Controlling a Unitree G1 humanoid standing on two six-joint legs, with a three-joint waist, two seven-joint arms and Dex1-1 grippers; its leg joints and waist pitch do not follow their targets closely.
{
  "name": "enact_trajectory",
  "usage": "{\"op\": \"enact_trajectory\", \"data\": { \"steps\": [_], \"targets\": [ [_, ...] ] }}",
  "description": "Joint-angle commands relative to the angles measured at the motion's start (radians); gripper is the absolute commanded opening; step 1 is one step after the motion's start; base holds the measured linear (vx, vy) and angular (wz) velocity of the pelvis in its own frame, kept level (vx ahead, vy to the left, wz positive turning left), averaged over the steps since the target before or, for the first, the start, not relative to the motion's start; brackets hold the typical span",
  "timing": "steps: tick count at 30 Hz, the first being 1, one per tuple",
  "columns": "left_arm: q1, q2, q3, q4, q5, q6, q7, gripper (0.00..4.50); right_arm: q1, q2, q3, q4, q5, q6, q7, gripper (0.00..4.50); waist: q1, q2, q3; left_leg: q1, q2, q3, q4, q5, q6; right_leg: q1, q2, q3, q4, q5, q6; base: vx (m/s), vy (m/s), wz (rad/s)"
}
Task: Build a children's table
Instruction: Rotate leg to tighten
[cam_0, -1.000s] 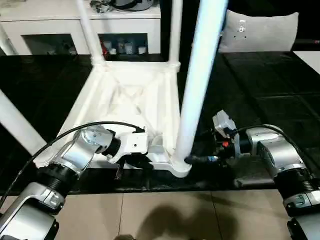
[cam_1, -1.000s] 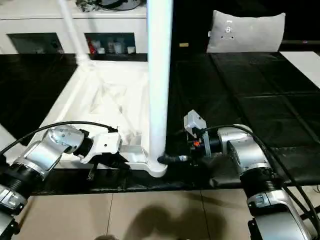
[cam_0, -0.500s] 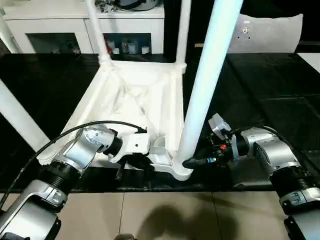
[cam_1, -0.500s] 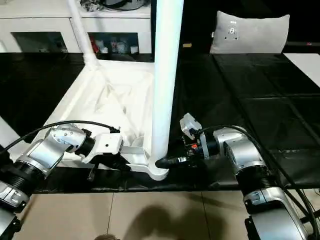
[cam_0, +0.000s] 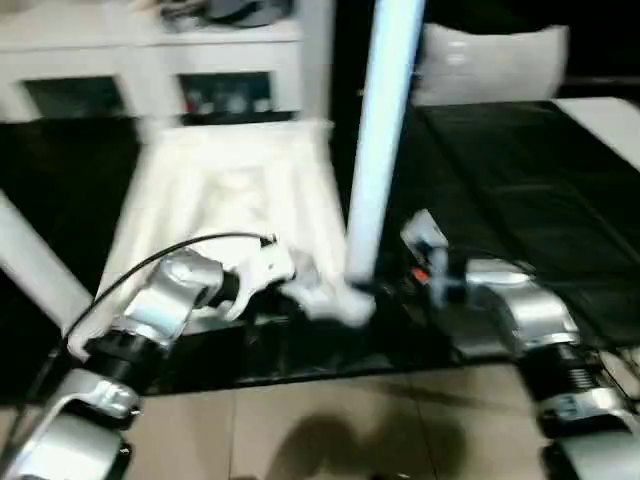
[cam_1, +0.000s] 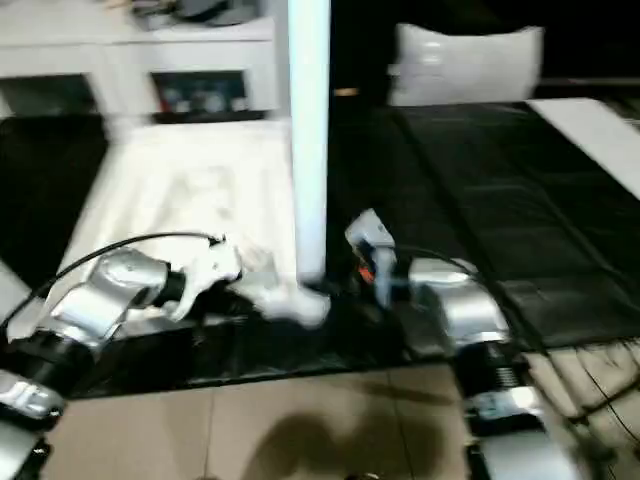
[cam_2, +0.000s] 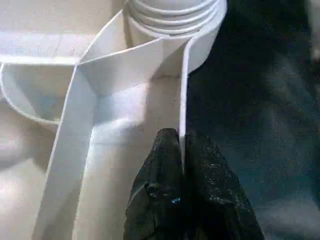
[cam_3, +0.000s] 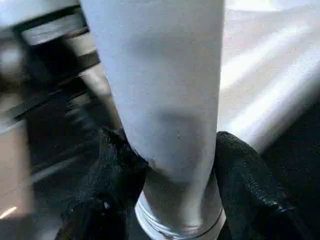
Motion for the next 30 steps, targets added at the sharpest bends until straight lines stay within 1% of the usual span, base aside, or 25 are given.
{"op": "enact_trajectory", "data": {
  "steps": [1, 3, 4, 5, 6, 8, 9, 10, 11, 12, 14, 15, 17, 18, 19, 20, 21, 22, 23, 24, 25, 26, 27, 29, 30],
  "targets": [
    [-0.015, -0.086, 0.007, -0.069, -0.043, 0.032, 0.060, 0.00, -0.019, 0.072, -0.007, 0.018, -0.027, 0.073, -0.188, 1.95, 0.000, -0.008, -0.062, -0.012, 0.001, 0.004, -0.062, -0.156, 0.040, 0.070, -0.056, 0.040, -0.102, -0.518, -0.017, 0.000, 0.000, 0.00],
    [-0.025, -0.127, 0.024, -0.056, -0.031, 0.056, 0.134, 0.00, -0.031, 0.119, -0.031, 0.030, -0.034, 0.089, -0.299, 1.95, -0.011, -0.002, -0.063, -0.013, 0.001, 0.001, -0.062, -0.157, 0.045, 0.070, -0.055, 0.036, -0.105, -0.508, -0.021, 0.000, 0.000, 0.00],
    [-0.039, -0.168, 0.038, -0.036, -0.026, 0.063, 0.205, 0.00, -0.041, 0.162, -0.050, 0.055, -0.046, 0.072, -0.398, 1.95, -0.017, 0.002, -0.064, -0.012, 0.001, 0.000, -0.062, -0.161, 0.047, 0.069, -0.054, 0.036, -0.103, -0.491, -0.028, 0.000, 0.000, 0.00],
    [-0.039, -0.168, 0.038, -0.036, -0.026, 0.063, 0.205, 0.00, -0.041, 0.162, -0.050, 0.055, -0.046, 0.072, -0.398, 1.95, -0.024, 0.000, -0.064, -0.013, 0.000, 0.000, -0.062, -0.164, 0.051, 0.068, -0.053, 0.034, -0.105, -0.485, -0.032, 0.000, 0.000, 0.00],
    [-0.044, -0.178, 0.040, -0.029, -0.025, 0.061, 0.220, 0.00, -0.045, 0.173, -0.055, 0.065, -0.048, 0.063, -0.424, 1.95, -0.024, 0.000, -0.064, -0.013, 0.000, 0.000, -0.062, -0.164, 0.051, 0.068, -0.053, 0.034, -0.105, -0.485, -0.032, 0.000, 0.000, 0.00],
    [-0.054, -0.199, 0.038, -0.010, -0.009, 0.050, 0.260, 0.00, -0.049, 0.217, -0.070, 0.094, -0.040, -0.008, -0.455, 2.49, -0.023, 0.011, -0.069, -0.014, 0.003, -0.002, -0.063, -0.151, 0.065, 0.069, -0.055, 0.040, -0.097, -0.432, -0.050, 0.000, 0.000, 0.00],
    [-0.055, -0.200, 0.037, -0.013, -0.007, 0.053, 0.263, 0.00, -0.046, 0.226, -0.073, 0.091, -0.033, -0.021, -0.453, 2.63, -0.023, 0.012, -0.070, -0.013, 0.005, -0.002, -0.064, -0.148, 0.068, 0.071, -0.055, 0.041, -0.094, -0.402, -0.062, 0.000, 0.000, 0.00],
    [-0.054, -0.199, 0.038, -0.014, -0.006, 0.055, 0.263, 0.00, -0.044, 0.232, -0.073, 0.090, -0.030, -0.028, -0.452, 2.63, -0.023, 0.011, -0.072, -0.018, 0.006, -0.004, -0.065, -0.132, 0.076, 0.076, -0.055, 0.044, -0.086, -0.359, -0.080, 0.000, 0.000, 0.00],
    [-0.054, -0.196, 0.038, -0.016, -0.005, 0.056, 0.261, 0.00, -0.042, 0.235, -0.077, 0.086, -0.024, -0.030, -0.451, 2.70, -0.019, 0.012, -0.074, -0.013, 0.010, -0.003, -0.064, -0.117, 0.083, 0.073, -0.056, 0.049, -0.081, -0.321, -0.102, 0.000, 0.000, 0.00],
    [-0.054, -0.196, 0.038, -0.016, -0.005, 0.056, 0.261, 0.00, -0.042, 0.235, -0.077, 0.086, -0.024, -0.030, -0.451, 2.70, -0.017, 0.011, -0.075, -0.016, 0.011, -0.004, -0.064, -0.104, 0.085, 0.076, -0.057, 0.050, -0.075, -0.296, -0.113, 0.000, 0.000, 0.00],
    [-0.054, -0.176, 0.037, -0.017, 0.006, 0.044, 0.252, 0.00, -0.032, 0.234, -0.085, 0.069, -0.012, -0.035, -0.436, 3.02, -0.008, 0.019, -0.078, -0.019, 0.015, -0.006, -0.063, -0.059, 0.098, 0.078, -0.058, 0.055, -0.059, -0.203, -0.152, 0.000, 0.000, 0.00],
    [-0.054, -0.175, 0.037, -0.017, 0.006, 0.043, 0.252, 0.00, -0.032, 0.234, -0.085, 0.068, -0.011, -0.035, -0.435, 3.07, -0.008, 0.017, -0.078, -0.019, 0.015, -0.005, -0.062, -0.057, 0.101, 0.078, -0.057, 0.055, -0.058, -0.188, -0.156, 0.000, 0.000, 0.00],
    [-0.043, -0.118, 0.029, -0.025, 0.010, -0.008, 0.197, 0.00, -0.002, 0.205, -0.073, 0.021, -0.001, -0.057, -0.359, 3.29, -0.006, 0.019, -0.077, -0.022, 0.014, -0.005, -0.062, -0.068, 0.110, 0.081, -0.059, 0.055, -0.058, -0.180, -0.160, 0.000, 0.000, 0.00],
    [-0.043, -0.118, 0.029, -0.025, 0.010, -0.008, 0.197, 0.00, -0.001, 0.205, -0.073, 0.021, -0.001, -0.057, -0.359, 3.29, -0.003, 0.025, -0.077, -0.021, 0.014, -0.007, -0.063, -0.076, 0.109, 0.080, -0.059, 0.053, -0.058, -0.188, -0.156, 0.000, 0.000, 0.00],
    [-0.031, -0.084, 0.013, -0.019, 0.015, -0.051, 0.154, 0.00, 0.012, 0.167, -0.052, 0.012, -0.005, -0.095, -0.293, 3.45, -0.003, 0.026, -0.074, -0.019, 0.013, -0.004, -0.064, -0.116, 0.105, 0.080, -0.057, 0.052, -0.067, -0.221, -0.144, 0.000, 0.000, 0.00],
    [-0.026, -0.065, 0.002, -0.013, 0.022, -0.068, 0.131, 0.00, 0.022, 0.140, -0.039, 0.001, -0.007, -0.113, -0.247, 3.52, -0.001, 0.024, -0.073, -0.019, 0.013, -0.003, -0.064, -0.122, 0.103, 0.080, -0.058, 0.052, -0.068, -0.235, -0.142, 0.000, 0.000, 0.00],
    [-0.025, -0.060, -0.001, -0.012, 0.024, -0.072, 0.125, 0.00, 0.025, 0.133, -0.035, -0.002, -0.007, -0.118, -0.236, 3.62, 0.002, 0.034, -0.069, -0.015, 0.015, -0.003, -0.065, -0.145, 0.098, 0.076, -0.058, 0.052, -0.075, -0.268, -0.133, 0.000, 0.000, 0.00],
    [-0.021, -0.042, -0.012, -0.006, 0.031, -0.095, 0.098, 0.00, 0.037, 0.101, -0.024, -0.019, -0.005, -0.134, -0.181, 3.73, 0.003, 0.039, -0.069, -0.015, 0.014, -0.003, -0.065, -0.148, 0.095, 0.078, -0.057, 0.051, -0.073, -0.276, -0.131, 0.000, 0.000, 0.00],
    [-0.019, -0.031, -0.017, -0.003, 0.033, -0.103, 0.081, 0.00, 0.046, 0.078, -0.019, -0.032, 0.000, -0.142, -0.141, 3.84, 0.007, 0.035, -0.069, -0.015, 0.015, -0.002, -0.064, -0.143, 0.095, 0.077, -0.056, 0.053, -0.073, -0.277, -0.129, 0.000, 0.000, 0.00],
    [-0.019, -0.019, -0.026, 0.003, 0.035, -0.127, 0.054, 0.00, 0.053, 0.046, -0.013, -0.043, 0.001, -0.150, -0.097, 3.93, 0.013, 0.040, -0.069, -0.016, 0.014, -0.003, -0.063, -0.135, 0.098, 0.078, -0.056, 0.053, -0.070, -0.277, -0.130, 0.000, 0.000, 0.00],
    [-0.018, 0.001, -0.042, 0.010, 0.037, -0.168, 0.011, 0.00, 0.060, 0.003, -0.004, -0.048, -0.002, -0.166, -0.037, 3.99, 0.021, 0.039, -0.069, -0.016, 0.016, -0.002, -0.061, -0.131, 0.106, 0.077, -0.055, 0.053, -0.071, -0.284, -0.125, 0.000, 0.000, 0.00],
    [-0.018, 0.005, -0.045, 0.011, 0.038, -0.174, 0.004, 0.00, 0.061, -0.005, -0.002, -0.049, -0.002, -0.169, -0.026, 4.04, 0.030, 0.040, -0.071, -0.016, 0.017, -0.001, -0.060, -0.121, 0.106, 0.076, -0.057, 0.055, -0.069, -0.281, -0.126, 0.000, 0.000, 0.00],
    [-0.017, 0.019, -0.059, 0.013, 0.040, -0.203, -0.027, 0.00, 0.064, -0.033, 0.005, -0.050, -0.005, -0.178, 0.017, 4.04, 0.033, 0.041, -0.071, -0.015, 0.018, -0.001, -0.060, -0.119, 0.107, 0.074, -0.058, 0.056, -0.068, -0.278, -0.129, 0.000, 0.000, 0.00],
    [-0.015, 0.041, -0.085, 0.010, 0.037, -0.257, -0.088, 0.00, 0.064, -0.076, 0.017, -0.051, -0.012, -0.201, 0.080, 4.33, 0.041, 0.035, -0.073, -0.018, 0.020, -0.002, -0.060, -0.107, 0.109, 0.076, -0.058, 0.056, -0.062, -0.263, -0.134, 0.000, 0.000, 0.00],
    [-0.014, 0.053, -0.100, 0.005, 0.034, -0.275, -0.126, 0.00, 0.061, -0.102, 0.026, -0.047, -0.019, -0.222, 0.117, 4.33, 0.041, 0.035, -0.073, -0.018, 0.020, -0.002, -0.060, -0.107, 0.109, 0.076, -0.058, 0.056, -0.062, -0.263, -0.134, 0.000, 0.000, 0.00]
  ]
}}
